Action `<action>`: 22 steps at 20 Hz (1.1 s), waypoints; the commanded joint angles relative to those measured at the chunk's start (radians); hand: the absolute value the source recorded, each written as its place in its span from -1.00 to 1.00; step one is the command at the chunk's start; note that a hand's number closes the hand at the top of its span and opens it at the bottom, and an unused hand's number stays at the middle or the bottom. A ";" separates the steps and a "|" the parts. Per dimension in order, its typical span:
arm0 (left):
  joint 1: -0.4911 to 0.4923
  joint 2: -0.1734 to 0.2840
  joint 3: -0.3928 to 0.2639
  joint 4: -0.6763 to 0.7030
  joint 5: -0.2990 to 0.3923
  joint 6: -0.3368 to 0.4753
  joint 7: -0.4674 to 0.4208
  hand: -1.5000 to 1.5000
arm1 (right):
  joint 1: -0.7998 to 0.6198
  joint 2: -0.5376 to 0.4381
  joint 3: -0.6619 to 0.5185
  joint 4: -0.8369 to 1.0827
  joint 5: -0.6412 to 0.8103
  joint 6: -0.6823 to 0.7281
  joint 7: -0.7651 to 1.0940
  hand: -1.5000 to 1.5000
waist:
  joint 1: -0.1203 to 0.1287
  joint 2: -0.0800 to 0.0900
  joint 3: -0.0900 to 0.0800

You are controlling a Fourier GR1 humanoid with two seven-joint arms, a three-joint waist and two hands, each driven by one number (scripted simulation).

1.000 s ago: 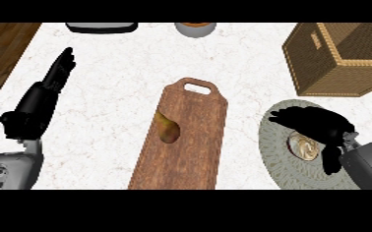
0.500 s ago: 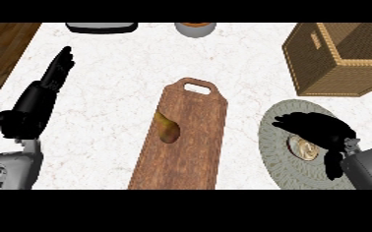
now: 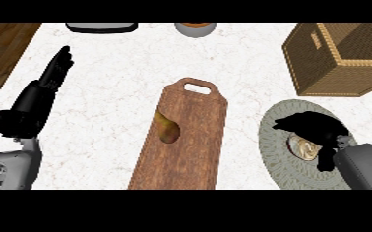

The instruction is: Pick the cupcake from the placemat and place it in the basket

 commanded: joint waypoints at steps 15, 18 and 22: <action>-0.004 -0.027 0.024 0.013 -0.026 -0.019 -0.028 0.00 | -0.100 -0.007 -0.156 0.298 0.057 -0.300 -0.194 1.00 | 0.010 0.005 0.001; -0.007 -0.037 0.012 -0.017 -0.029 -0.008 0.008 0.00 | -0.103 -0.198 -0.364 0.388 -0.037 -0.370 -0.218 1.00 | 0.012 0.024 0.010; -0.009 -0.036 0.010 -0.028 -0.029 -0.010 -0.008 0.00 | -0.161 -0.313 -0.505 0.499 -0.096 -0.384 -0.202 1.00 | 0.038 0.040 0.017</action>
